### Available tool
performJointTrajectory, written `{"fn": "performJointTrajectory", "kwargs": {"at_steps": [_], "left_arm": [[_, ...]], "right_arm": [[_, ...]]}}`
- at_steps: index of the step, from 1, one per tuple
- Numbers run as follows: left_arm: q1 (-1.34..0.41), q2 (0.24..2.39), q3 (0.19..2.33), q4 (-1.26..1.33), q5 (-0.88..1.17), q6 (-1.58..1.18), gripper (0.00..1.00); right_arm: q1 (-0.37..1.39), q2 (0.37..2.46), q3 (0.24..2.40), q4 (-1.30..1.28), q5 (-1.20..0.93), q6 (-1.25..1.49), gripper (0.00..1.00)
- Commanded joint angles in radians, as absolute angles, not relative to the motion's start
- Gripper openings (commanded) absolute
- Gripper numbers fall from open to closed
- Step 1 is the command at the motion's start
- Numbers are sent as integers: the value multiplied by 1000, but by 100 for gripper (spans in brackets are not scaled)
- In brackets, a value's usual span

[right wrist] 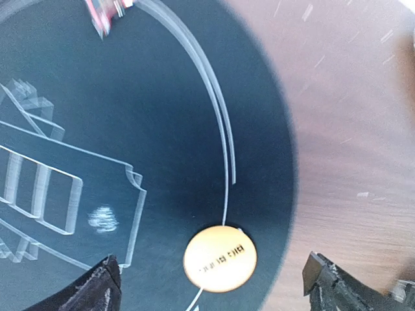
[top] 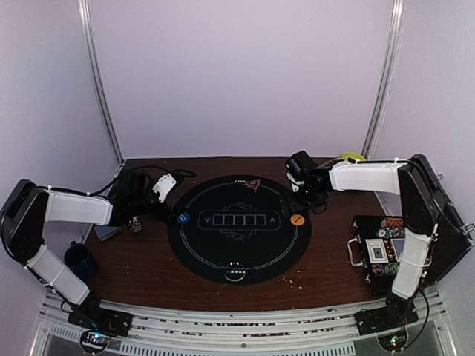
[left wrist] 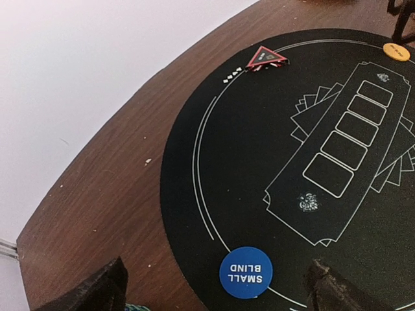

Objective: Distribute texas hold em gaming equipment
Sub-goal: Place the big blind button in the big blind area, then pick up the pile of poker chips from the pile of poker chips.

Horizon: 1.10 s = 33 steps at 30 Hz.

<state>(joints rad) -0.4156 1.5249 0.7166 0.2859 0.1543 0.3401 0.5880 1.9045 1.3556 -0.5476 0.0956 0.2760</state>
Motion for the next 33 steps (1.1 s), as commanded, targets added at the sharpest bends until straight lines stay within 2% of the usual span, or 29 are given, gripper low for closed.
{"fn": "performJointTrajectory", "kwargs": {"at_steps": [1,8,16,23,29,33], "left_arm": [[-409,1436,745,289,100,363,98],[-376,1338,821,134,59,381,98],[-323,1351,990,-162,48,460,98],[-190,1316,1034,-371,142,444,98],[-32,1313,996,-425,273,446,98],[0,1330,973,-444,322,469,98]], "right_arm": [[665,1715,1292,-449,323,326,100],[789,1554,1094,-319,390,407,100],[942,1399,881,-192,483,505,100],[987,1297,741,-74,467,539,100],[997,1280,714,-39,426,537,100],[997,1301,710,-31,427,537,100]]}}
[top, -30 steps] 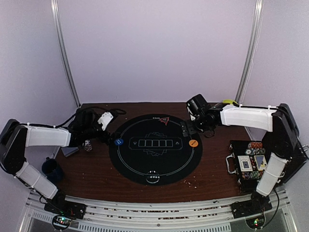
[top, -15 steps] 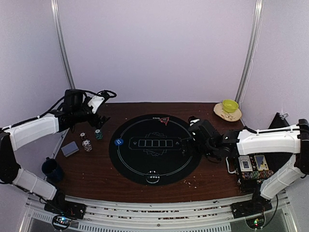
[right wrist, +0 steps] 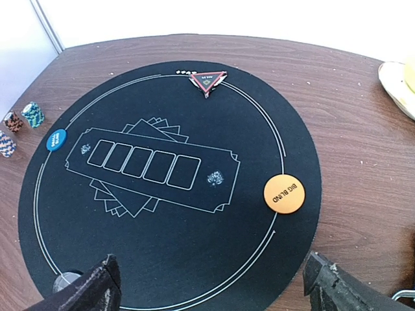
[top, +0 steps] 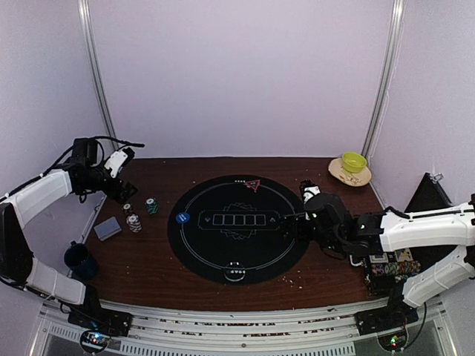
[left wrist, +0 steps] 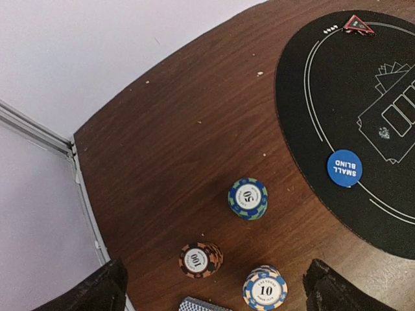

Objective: Distribute texas hold em gaming equipment
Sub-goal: Pick up the pile of poker chips from the pile of poker chips.

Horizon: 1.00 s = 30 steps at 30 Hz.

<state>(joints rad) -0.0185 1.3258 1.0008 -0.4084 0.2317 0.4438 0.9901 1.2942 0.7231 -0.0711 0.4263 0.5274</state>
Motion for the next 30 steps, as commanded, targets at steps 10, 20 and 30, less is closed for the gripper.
{"fn": "performJointTrajectory", "kwargs": {"at_steps": [10,20,30], "left_arm": [[6,1419,962,-535,322,529,98],[6,1478,935,-513,248,501,94],[6,1487,898,-480,212,486,87]], "right_arm": [[997,1364,737,-34,451,523,100],[998,1383,745,-40,440,514,100],[1000,1372,742,-40,430,512,100]]}}
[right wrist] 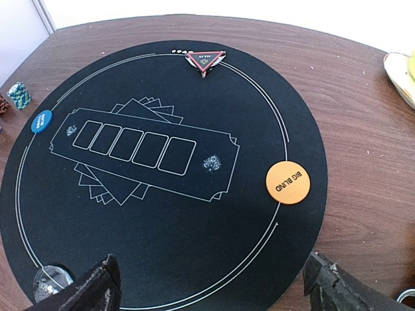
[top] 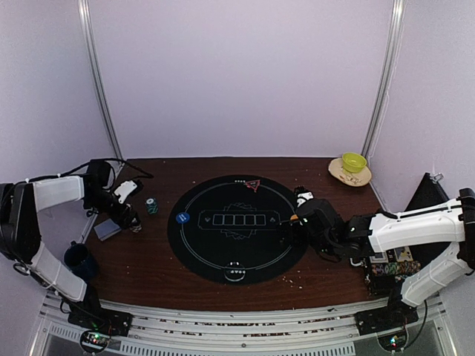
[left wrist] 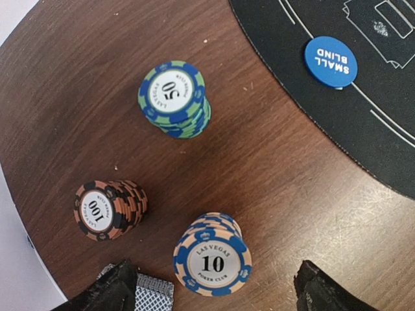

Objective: Distribute texas hold em gaming equipment
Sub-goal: Pick up the pile of poker chips from the pile of poker chips.

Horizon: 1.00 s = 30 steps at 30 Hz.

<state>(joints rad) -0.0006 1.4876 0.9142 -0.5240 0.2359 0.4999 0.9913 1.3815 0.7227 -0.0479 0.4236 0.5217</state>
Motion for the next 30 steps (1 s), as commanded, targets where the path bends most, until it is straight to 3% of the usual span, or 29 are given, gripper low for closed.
{"fn": "performJointTrajectory", "kwargs": {"at_steps": [1,12,30], "left_arm": [[6,1489,896,-474,209,485,87],[6,1529,897,-442,207,480,76],[5,1542,884,-429,196,482,70]], "right_arm": [[999,1370,742,-40,430,512,100],[1000,1378,743,-38,426,510,100],[1000,1379,745,-38,428,510,100]]}}
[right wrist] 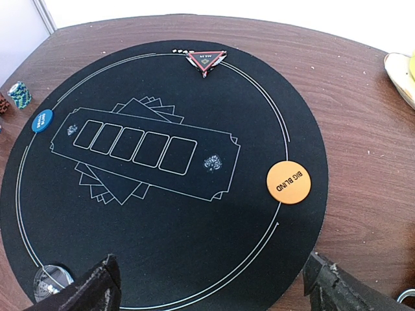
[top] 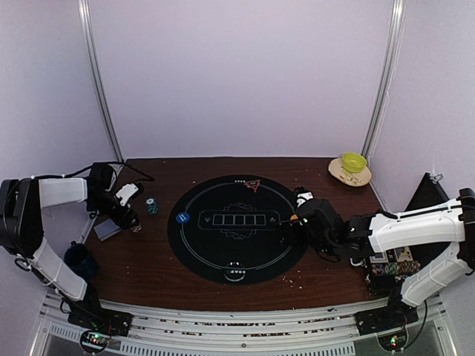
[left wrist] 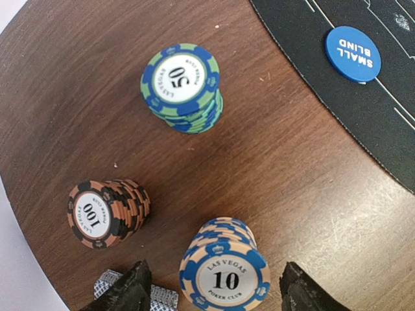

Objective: Distribute texas hold em gaming equipment
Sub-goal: Pick up the pile of poker chips from the pile of poker chips.

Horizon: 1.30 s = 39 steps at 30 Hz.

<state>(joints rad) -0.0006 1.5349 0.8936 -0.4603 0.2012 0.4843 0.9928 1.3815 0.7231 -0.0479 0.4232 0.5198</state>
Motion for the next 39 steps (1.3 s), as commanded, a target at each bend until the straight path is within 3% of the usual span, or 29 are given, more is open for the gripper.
{"fn": "performJointTrajectory", "kwargs": {"at_steps": [1,16,39], "left_arm": [[6,1541,883,-429,198,484,70],[6,1549,876,-421,200,483,63],[6,1516,876,-423,193,476,38]], "right_arm": [[1000,1379,744,-38,428,509,100],[1000,1380,745,-38,428,508,100],[1002,1381,748,-41,431,507,100]]}}
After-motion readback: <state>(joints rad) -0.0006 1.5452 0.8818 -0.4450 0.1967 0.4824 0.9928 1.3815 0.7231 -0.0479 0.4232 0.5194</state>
